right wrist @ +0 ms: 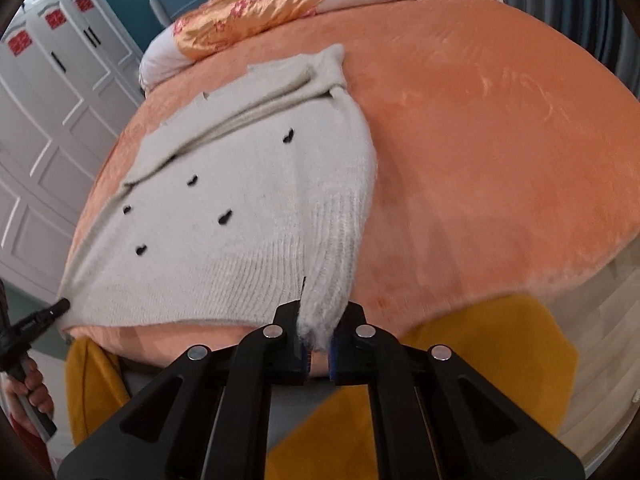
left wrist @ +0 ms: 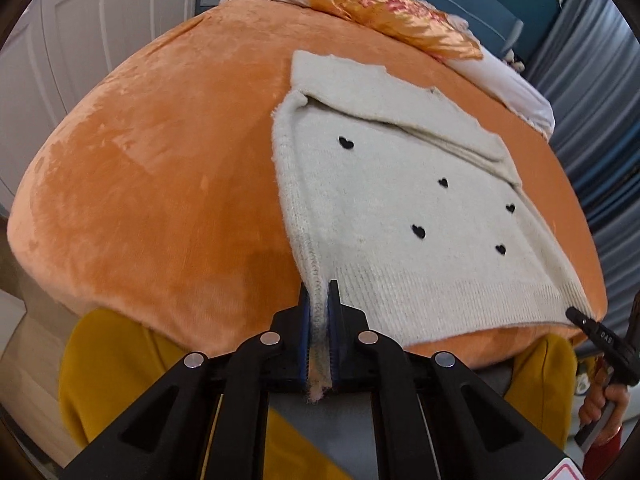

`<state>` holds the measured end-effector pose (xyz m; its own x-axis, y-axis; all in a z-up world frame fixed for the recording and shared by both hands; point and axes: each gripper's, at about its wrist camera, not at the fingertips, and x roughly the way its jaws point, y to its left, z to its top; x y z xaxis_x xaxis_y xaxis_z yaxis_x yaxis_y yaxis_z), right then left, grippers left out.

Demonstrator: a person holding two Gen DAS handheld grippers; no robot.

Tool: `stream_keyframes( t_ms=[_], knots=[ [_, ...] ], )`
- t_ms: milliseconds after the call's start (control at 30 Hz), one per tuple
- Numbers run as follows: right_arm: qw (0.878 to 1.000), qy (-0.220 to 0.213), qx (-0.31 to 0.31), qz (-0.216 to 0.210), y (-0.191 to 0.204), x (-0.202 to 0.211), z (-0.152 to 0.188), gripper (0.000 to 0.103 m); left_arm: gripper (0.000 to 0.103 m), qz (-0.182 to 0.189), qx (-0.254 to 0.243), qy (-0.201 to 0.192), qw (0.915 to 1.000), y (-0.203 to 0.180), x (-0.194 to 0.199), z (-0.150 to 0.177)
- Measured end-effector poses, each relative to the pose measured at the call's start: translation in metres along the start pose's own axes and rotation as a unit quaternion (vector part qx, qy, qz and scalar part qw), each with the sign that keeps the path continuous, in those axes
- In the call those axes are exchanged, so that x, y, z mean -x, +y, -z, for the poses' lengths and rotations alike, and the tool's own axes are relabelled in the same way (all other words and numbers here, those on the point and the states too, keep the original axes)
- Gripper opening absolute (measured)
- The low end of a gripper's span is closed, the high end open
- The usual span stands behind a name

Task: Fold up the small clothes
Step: 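Grasp the ribbed hem with both tools and lift it toward the collar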

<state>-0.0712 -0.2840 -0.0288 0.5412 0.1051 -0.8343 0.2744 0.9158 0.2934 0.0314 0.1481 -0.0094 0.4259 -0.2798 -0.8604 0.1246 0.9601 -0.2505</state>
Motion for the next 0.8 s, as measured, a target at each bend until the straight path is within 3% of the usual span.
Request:
stream_keyframes(
  t_ms=[167, 333, 467, 567, 667, 800],
  knots=[
    [0.998, 0.05, 0.04, 0.015, -0.003, 0.013, 0.038, 0.004, 0.005, -0.01, -0.019, 0.041, 0.9989, 0.005, 0.013, 0.044],
    [0.986, 0.122, 0.111, 0.03, 0.0, 0.035, 0.087, 0.004, 0.005, -0.011, -0.029, 0.11, 0.9934, 0.02, 0.04, 0.1],
    [0.981, 0.14, 0.132, 0.01, 0.009, 0.07, 0.084, 0.004, 0.005, -0.005, -0.016, 0.122, 0.9924, 0.021, 0.068, 0.113],
    [0.989, 0.082, 0.123, -0.012, 0.016, 0.1, 0.046, 0.004, 0.004, 0.008, -0.003, 0.07, 0.9975, 0.019, 0.094, 0.086],
    [0.995, -0.017, 0.081, -0.047, 0.015, 0.113, -0.009, 0.004, 0.004, 0.018, -0.008, -0.019, 0.9996, 0.009, 0.106, 0.035],
    [0.992, -0.108, 0.021, -0.067, 0.008, 0.075, -0.074, 0.004, 0.005, 0.012, 0.007, -0.101, 0.9948, 0.005, 0.069, -0.05]
  ],
)
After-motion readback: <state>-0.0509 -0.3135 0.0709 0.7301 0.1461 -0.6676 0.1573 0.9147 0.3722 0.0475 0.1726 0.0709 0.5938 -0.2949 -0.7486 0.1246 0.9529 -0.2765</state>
